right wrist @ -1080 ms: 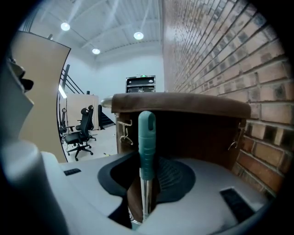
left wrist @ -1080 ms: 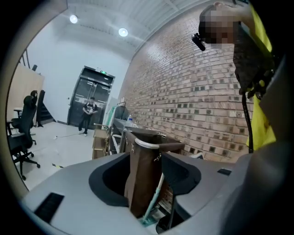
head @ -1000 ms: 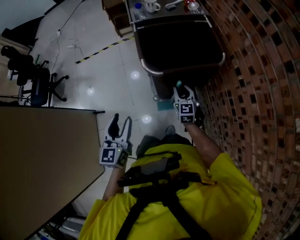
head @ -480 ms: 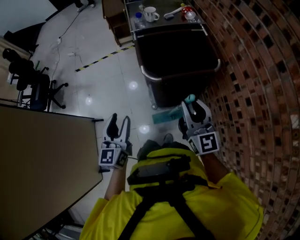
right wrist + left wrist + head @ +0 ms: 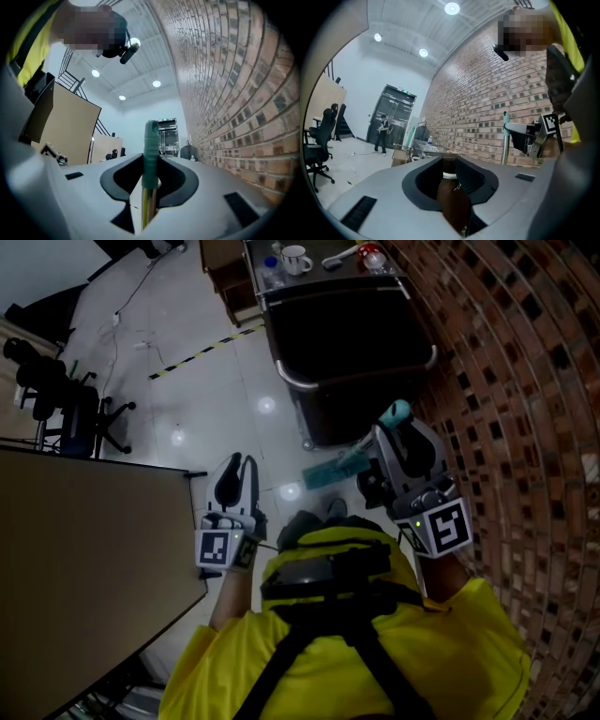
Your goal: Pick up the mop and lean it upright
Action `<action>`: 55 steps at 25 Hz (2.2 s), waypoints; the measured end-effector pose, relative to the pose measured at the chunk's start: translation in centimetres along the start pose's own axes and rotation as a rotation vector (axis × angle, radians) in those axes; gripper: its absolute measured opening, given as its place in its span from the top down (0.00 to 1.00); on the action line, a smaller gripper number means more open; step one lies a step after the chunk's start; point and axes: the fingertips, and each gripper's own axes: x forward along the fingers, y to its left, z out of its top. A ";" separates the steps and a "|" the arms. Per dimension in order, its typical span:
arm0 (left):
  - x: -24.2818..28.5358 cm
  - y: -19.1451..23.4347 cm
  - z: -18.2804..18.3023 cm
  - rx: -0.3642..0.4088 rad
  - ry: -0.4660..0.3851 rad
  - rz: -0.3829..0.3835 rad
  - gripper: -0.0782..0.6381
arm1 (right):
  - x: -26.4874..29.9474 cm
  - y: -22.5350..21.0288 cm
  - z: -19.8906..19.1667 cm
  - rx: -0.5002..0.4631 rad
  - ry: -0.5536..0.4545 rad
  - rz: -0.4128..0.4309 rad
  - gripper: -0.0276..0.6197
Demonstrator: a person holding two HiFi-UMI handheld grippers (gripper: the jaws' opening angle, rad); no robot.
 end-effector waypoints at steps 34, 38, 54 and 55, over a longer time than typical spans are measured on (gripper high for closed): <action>1.6 -1.8 -6.0 -0.077 0.160 -0.030 0.77 | 1.7 -5.9 -31.0 0.161 0.418 -0.072 0.80; 1.3 -1.6 -6.3 -0.081 0.179 -0.027 0.77 | 4.0 -6.8 -34.1 0.171 0.464 -0.108 0.79; 2.0 0.0 -6.1 -0.098 0.151 0.029 0.77 | 7.2 -6.8 -34.4 0.144 0.516 -0.112 0.59; 2.1 0.0 -6.0 -0.096 0.149 0.028 0.77 | 6.5 -7.0 -33.2 0.152 0.502 -0.115 0.59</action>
